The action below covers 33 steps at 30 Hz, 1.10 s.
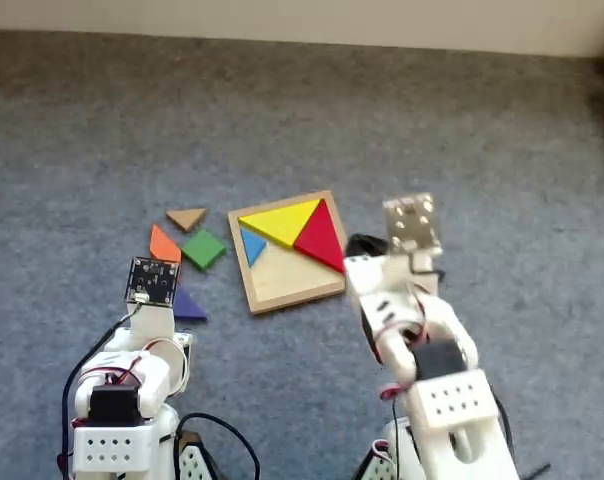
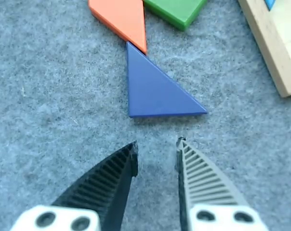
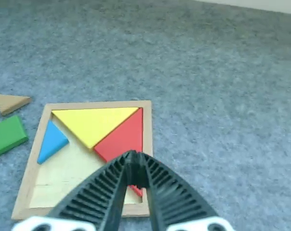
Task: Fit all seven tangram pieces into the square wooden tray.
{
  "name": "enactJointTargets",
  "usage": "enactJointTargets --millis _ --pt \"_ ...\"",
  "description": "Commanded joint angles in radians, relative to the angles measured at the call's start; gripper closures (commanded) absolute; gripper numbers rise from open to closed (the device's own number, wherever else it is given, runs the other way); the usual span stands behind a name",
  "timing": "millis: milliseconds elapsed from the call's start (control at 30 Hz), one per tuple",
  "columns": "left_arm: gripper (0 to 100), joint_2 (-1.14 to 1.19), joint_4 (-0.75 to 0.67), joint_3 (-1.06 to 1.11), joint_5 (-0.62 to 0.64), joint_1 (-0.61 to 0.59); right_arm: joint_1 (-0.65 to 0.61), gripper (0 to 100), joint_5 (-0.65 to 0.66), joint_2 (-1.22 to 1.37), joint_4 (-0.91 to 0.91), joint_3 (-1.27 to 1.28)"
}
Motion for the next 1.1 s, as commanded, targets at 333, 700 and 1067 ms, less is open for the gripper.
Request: enactJointTargets --millis 333,700,1067 --pt "86 -0.047 0.005 0.019 -0.005 0.016 0.180 99.3 0.005 -0.605 0.016 0.418" --pt "86 -0.047 0.005 0.019 -0.005 0.016 0.189 99.2 0.003 -0.628 0.275 0.446" --pt "86 -0.047 0.005 0.019 -0.005 0.016 0.189 99.3 0.003 -0.627 0.572 0.446"
